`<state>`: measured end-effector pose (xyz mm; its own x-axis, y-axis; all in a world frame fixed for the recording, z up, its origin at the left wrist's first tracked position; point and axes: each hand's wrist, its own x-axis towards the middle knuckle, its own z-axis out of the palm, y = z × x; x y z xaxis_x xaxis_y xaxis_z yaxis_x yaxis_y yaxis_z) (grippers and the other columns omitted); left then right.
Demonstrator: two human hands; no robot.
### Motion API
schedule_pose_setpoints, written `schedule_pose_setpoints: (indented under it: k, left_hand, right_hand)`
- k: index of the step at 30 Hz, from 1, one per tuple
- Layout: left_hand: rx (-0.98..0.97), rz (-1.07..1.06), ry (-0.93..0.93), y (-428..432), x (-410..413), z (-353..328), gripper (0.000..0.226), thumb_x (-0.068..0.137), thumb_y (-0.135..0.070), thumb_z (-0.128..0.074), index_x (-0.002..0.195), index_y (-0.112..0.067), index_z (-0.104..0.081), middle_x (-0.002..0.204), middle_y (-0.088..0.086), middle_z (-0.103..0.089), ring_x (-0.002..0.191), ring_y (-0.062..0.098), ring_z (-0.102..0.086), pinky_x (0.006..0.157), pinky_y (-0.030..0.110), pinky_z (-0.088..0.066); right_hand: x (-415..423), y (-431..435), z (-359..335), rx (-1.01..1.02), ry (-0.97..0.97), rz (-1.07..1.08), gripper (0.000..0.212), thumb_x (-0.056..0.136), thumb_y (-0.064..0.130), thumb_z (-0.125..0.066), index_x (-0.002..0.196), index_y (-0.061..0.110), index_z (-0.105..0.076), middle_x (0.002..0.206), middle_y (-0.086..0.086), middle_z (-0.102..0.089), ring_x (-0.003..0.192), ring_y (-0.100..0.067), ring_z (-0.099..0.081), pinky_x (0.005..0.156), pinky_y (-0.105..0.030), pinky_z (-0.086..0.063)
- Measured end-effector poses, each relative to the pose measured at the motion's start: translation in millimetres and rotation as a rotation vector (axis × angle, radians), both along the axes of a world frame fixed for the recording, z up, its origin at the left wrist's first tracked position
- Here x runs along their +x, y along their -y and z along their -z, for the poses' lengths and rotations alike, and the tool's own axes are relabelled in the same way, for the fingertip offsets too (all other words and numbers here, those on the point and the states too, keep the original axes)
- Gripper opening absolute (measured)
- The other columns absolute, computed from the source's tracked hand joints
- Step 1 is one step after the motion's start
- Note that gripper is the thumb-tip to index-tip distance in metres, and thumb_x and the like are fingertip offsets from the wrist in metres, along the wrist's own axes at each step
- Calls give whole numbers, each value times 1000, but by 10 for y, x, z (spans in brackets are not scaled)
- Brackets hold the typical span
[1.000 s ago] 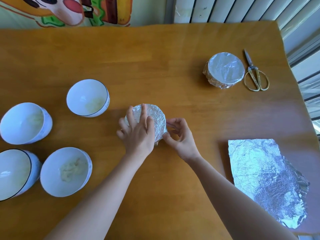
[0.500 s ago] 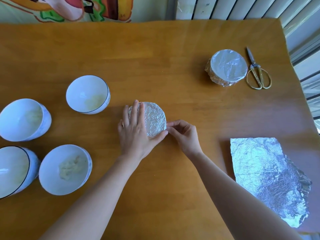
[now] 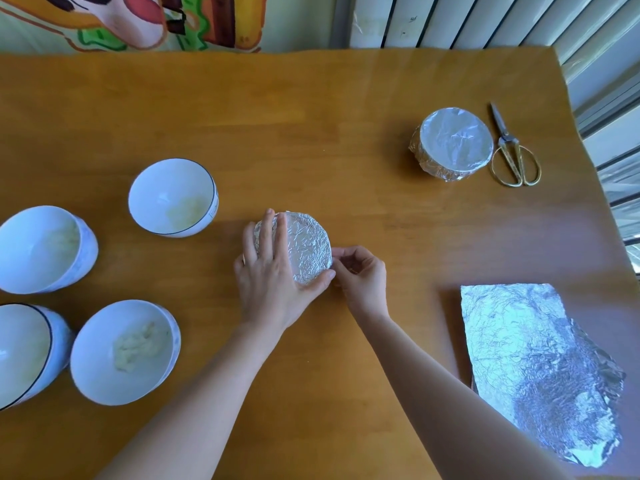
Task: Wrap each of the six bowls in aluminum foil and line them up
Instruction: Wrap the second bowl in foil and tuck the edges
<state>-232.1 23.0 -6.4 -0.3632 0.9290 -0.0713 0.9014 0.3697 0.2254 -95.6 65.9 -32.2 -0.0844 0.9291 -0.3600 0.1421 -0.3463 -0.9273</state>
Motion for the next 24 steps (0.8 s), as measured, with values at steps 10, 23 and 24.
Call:
schedule_pose_setpoints:
  k: [10, 23, 24]
  left_hand:
    - [24, -6, -4, 4, 13, 5, 110, 69, -86, -40, 154, -19, -27, 162, 1, -24, 142, 31, -27, 91, 47, -46]
    - [54, 71, 114, 57, -84, 1, 109, 68, -80, -40, 157, -20, -22, 165, 6, -13, 148, 33, -17, 115, 65, -8]
    - [96, 55, 183, 77, -123, 10, 105, 72, -79, -39, 157, -22, -20, 166, 6, -7, 151, 30, -10, 116, 62, -1]
  right_hand:
    - [36, 35, -65, -19, 85, 35, 15, 93, 19, -62, 92, 16, -76, 79, 0, -76, 78, -18, -74, 80, -47, -59]
    - [-298, -92, -187, -43, -146, -176, 40, 108, 30, -34, 141, 16, -51, 132, 13, -56, 110, 23, -50, 86, 0, -37]
    - [-291, -89, -179, -44, -139, -180, 40, 108, 31, -34, 141, 18, -51, 135, 13, -56, 114, 21, -49, 89, -1, -37]
